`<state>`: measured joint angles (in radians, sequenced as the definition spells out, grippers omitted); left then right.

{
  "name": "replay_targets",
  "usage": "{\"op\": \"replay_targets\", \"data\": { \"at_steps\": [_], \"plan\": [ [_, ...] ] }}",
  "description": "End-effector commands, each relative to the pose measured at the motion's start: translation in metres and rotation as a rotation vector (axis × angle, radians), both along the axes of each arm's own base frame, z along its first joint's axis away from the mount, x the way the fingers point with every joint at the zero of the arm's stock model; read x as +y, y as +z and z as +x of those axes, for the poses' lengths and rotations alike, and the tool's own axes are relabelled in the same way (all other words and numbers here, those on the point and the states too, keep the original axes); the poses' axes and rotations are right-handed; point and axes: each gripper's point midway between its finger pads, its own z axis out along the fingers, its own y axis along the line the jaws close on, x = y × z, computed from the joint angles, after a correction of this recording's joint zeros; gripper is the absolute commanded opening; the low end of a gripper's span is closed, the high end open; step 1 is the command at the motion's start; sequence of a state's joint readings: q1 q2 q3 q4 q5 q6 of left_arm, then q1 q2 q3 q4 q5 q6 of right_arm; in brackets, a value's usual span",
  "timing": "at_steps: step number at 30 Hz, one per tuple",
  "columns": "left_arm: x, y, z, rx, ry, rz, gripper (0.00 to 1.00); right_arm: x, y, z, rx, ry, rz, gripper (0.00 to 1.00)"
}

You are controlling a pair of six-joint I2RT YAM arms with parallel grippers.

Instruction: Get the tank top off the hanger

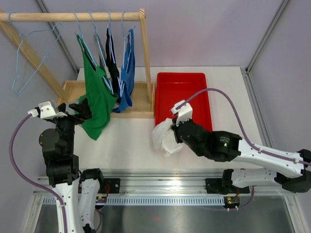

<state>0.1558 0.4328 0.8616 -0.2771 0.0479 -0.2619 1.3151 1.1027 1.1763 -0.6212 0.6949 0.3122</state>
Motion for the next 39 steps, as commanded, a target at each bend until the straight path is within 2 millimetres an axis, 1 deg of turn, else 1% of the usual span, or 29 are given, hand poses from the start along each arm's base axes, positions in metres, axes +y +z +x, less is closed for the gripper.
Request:
{"op": "replay_targets", "data": {
  "at_steps": [1,2,3,4,5,6,7,8,9,10,12,13,14,15,16,17,18,19,21,23,24,25,26,29,32,36,37,38,39],
  "plan": [
    [0.002,0.007,-0.002,-0.032,0.012,0.008,0.99,-0.036,0.025,0.029,-0.071,-0.096,-0.019,0.0],
    [0.002,0.008,-0.003,-0.033,0.013,0.01,0.99,-0.037,0.03,0.032,-0.068,-0.082,0.008,0.0],
    [0.001,0.008,-0.003,-0.036,0.011,0.01,0.99,-0.045,0.034,0.045,-0.074,-0.12,0.03,0.0],
    [0.002,0.008,-0.002,-0.035,0.011,0.01,0.99,-0.046,0.037,0.051,-0.078,-0.12,0.034,0.0],
    [0.001,0.008,-0.002,-0.036,0.01,0.012,0.99,-0.041,0.038,0.054,-0.071,-0.098,0.051,0.0],
    [0.002,0.008,-0.003,-0.036,0.011,0.012,0.99,-0.048,0.039,0.066,-0.072,-0.129,0.057,0.0],
    [0.002,0.007,-0.002,-0.034,0.012,0.013,0.99,-0.045,0.034,0.073,-0.064,-0.126,0.044,0.0],
    [0.001,0.007,-0.002,-0.034,0.01,0.013,0.99,-0.041,0.037,0.078,-0.062,-0.111,0.058,0.0],
    [0.001,0.007,-0.002,-0.036,0.009,0.014,0.99,-0.046,0.036,0.088,-0.059,-0.129,0.057,0.0],
    [0.001,0.008,-0.002,-0.037,0.007,0.014,0.99,-0.04,0.03,0.096,-0.041,-0.11,0.048,0.0],
    [0.001,0.007,-0.002,-0.034,0.006,0.016,0.99,-0.041,0.034,0.112,-0.044,-0.12,0.063,0.0],
    [0.001,0.007,-0.002,-0.034,0.007,0.015,0.99,-0.05,0.028,0.13,-0.032,-0.159,0.052,0.0],
    [0.001,0.007,-0.002,-0.034,0.009,0.017,0.99,-0.049,0.033,0.137,-0.029,-0.142,0.08,0.0],
    [0.001,0.007,-0.002,-0.035,0.008,0.017,0.99,-0.054,0.033,0.147,-0.021,-0.153,0.09,0.0],
    [0.001,0.007,-0.002,-0.034,0.008,0.017,0.99,-0.061,0.025,0.162,0.006,-0.165,0.097,0.0],
    [0.001,0.007,-0.003,-0.037,0.011,0.017,0.99,-0.064,0.03,0.172,0.001,-0.173,0.115,0.0],
    [0.002,0.007,-0.002,-0.035,0.011,0.018,0.99,-0.067,0.026,0.179,0.012,-0.176,0.114,0.0],
    [0.002,0.007,-0.002,-0.037,0.013,0.02,0.99,-0.071,0.017,0.19,0.036,-0.184,0.109,0.0],
    [0.002,0.007,-0.003,-0.038,0.011,0.02,0.99,-0.07,0.009,0.199,0.053,-0.183,0.1,0.0],
    [0.002,0.008,-0.004,-0.043,0.016,0.022,0.99,-0.067,-0.009,0.207,0.085,-0.181,0.076,0.0],
    [0.002,0.008,-0.004,-0.044,0.016,0.022,0.99,-0.066,-0.022,0.21,0.107,-0.184,0.063,0.0],
    [0.002,0.008,-0.004,-0.044,0.016,0.02,0.99,-0.066,-0.023,0.212,0.105,-0.186,0.06,0.0],
    [0.003,0.008,-0.004,-0.044,0.019,0.021,0.99,-0.067,-0.032,0.212,0.118,-0.19,0.052,0.0],
    [0.002,0.008,-0.004,-0.044,0.014,0.021,0.99,-0.069,-0.045,0.216,0.132,-0.203,0.048,0.0],
    [0.001,0.008,-0.004,-0.047,0.012,0.023,0.99,-0.072,-0.051,0.218,0.143,-0.215,0.042,0.0],
    [0.002,0.008,-0.004,-0.046,0.013,0.022,0.99,-0.073,-0.051,0.22,0.144,-0.23,0.043,0.0],
    [0.001,0.009,-0.004,-0.05,0.011,0.022,0.99,-0.076,-0.053,0.22,0.148,-0.247,0.035,0.17],
    [0.001,0.008,-0.004,-0.047,0.011,0.021,0.99,-0.077,-0.052,0.22,0.148,-0.253,0.037,0.44],
    [0.002,0.007,-0.004,-0.044,0.014,0.021,0.99,-0.077,-0.051,0.22,0.146,-0.256,0.037,0.65]
  ]
}}
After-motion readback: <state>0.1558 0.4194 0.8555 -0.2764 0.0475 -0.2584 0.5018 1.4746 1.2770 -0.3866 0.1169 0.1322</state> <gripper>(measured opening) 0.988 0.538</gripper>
